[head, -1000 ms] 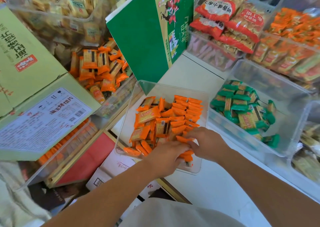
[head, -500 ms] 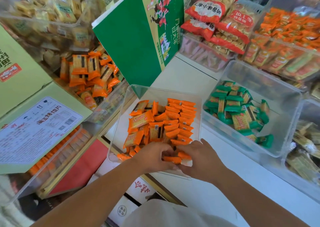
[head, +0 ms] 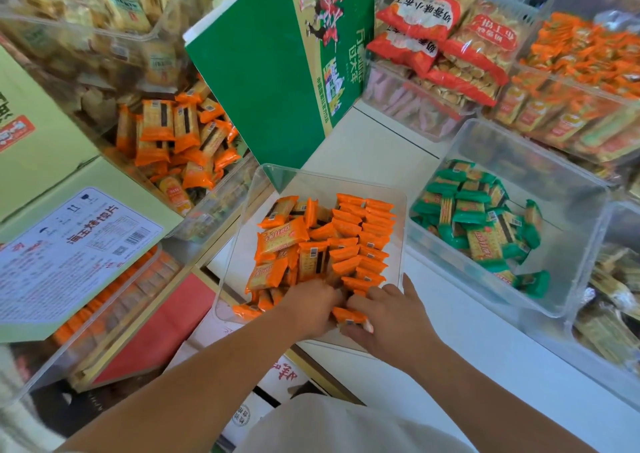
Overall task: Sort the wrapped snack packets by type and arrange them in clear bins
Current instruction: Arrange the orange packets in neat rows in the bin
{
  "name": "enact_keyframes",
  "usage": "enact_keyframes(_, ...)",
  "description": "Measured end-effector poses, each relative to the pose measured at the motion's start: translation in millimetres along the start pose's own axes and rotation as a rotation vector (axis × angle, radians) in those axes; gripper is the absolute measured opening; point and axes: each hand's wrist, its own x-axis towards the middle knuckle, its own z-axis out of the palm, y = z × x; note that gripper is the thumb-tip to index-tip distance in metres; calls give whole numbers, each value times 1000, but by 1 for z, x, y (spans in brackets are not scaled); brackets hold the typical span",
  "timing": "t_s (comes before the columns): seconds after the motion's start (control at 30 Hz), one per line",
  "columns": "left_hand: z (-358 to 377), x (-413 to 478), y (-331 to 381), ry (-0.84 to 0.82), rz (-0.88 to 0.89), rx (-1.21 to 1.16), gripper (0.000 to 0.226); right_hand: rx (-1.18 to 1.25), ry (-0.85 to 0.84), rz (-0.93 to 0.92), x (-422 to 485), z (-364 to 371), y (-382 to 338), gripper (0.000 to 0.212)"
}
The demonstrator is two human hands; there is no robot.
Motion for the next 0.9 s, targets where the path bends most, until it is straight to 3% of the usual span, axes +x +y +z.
enact_keyframes(0.1, -7, 0, -6, -27, -42, 57, 10, 63, 6, 0, -4, 3, 2, 39)
enact_keyframes(0.2, -22, -10, -14, 52, -12, 66, 21, 155, 8, 14, -7, -3, 10, 27)
enact_keyframes(0.33, -41, -33, -31, 312, -78, 119, 31, 156, -28, 47, -8, -2, 7, 41)
enact_keyframes(0.43, -43, -40, -31, 331, -193, 202, 28, 105, -73, 81, -4, 7, -2, 42)
enact_keyframes(0.53, -34, -34, -8, 470, -83, 255, 26, 40, -82, 124, 7, 12, -9, 42)
enact_keyframes(0.6, -21, -26, 11, 405, 48, 144, 16, 18, -107, 113, 13, 5, -9, 42)
enact_keyframes(0.77, -7, -14, 24, 86, -15, -393, 28, 37, -44, 58, 2, -10, 8, 76)
enact_keyframes(0.9, -5, -4, 25, -134, -209, -917, 21, 186, 20, -23, -12, -10, 22, 45)
